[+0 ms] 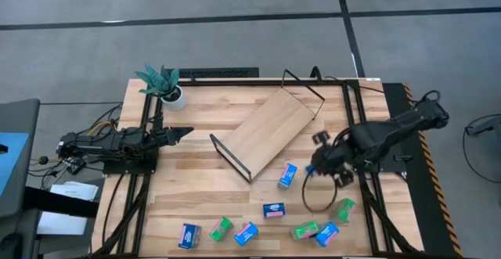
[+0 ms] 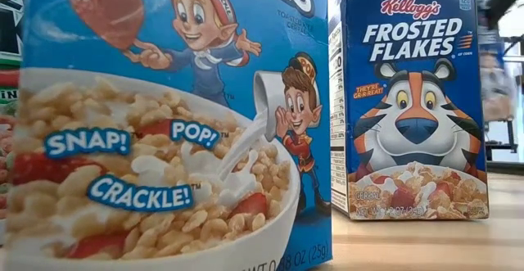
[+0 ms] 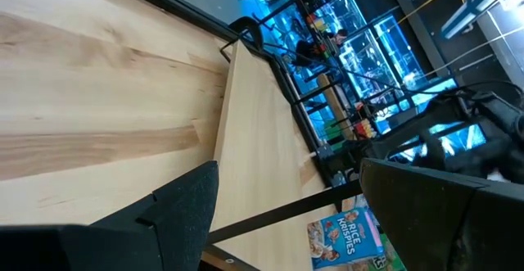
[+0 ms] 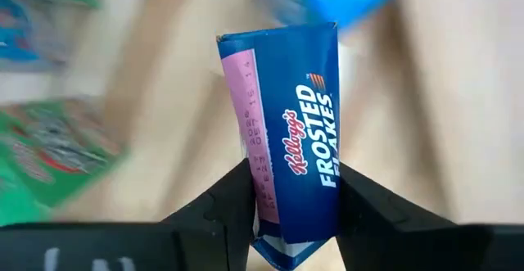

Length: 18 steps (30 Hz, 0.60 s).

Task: Stack cereal on shelf
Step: Put the top right blue cereal box on the shelf

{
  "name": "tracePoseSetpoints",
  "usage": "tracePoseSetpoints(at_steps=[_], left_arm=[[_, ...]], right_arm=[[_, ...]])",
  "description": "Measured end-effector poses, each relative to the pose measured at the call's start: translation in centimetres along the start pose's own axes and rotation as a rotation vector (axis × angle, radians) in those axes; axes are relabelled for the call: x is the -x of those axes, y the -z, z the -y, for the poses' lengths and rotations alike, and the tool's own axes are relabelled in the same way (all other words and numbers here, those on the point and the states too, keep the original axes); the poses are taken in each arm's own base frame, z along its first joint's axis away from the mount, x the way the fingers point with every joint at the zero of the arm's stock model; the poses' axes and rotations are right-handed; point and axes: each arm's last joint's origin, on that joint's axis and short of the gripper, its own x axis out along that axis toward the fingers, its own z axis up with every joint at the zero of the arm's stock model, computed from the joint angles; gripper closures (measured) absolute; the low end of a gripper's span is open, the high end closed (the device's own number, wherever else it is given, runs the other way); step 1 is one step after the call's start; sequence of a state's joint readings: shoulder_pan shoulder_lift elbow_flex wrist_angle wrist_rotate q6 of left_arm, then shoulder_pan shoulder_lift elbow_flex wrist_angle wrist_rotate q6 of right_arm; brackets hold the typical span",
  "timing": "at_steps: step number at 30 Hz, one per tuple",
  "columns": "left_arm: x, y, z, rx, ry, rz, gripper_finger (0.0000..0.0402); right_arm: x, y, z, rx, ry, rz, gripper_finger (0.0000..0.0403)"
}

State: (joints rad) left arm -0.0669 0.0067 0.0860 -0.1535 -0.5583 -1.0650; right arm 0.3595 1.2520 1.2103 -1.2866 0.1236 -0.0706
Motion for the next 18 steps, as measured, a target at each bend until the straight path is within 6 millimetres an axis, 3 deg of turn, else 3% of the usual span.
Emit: tracePoseSetpoints(at_steps=[9, 18], left_arm=[[0.0, 0.0, 0.0, 0.001, 0.002, -0.004, 0.0116], [0.0, 0.2, -0.3, -0.020, -0.026, -0.018, 0.0116]], right_arm=[[3.9, 2.6, 5.9, 0.084, 0.338, 0.055, 0.0239], [3.7, 2.1, 13.8, 0.214, 0.580, 0.080, 0.0239]])
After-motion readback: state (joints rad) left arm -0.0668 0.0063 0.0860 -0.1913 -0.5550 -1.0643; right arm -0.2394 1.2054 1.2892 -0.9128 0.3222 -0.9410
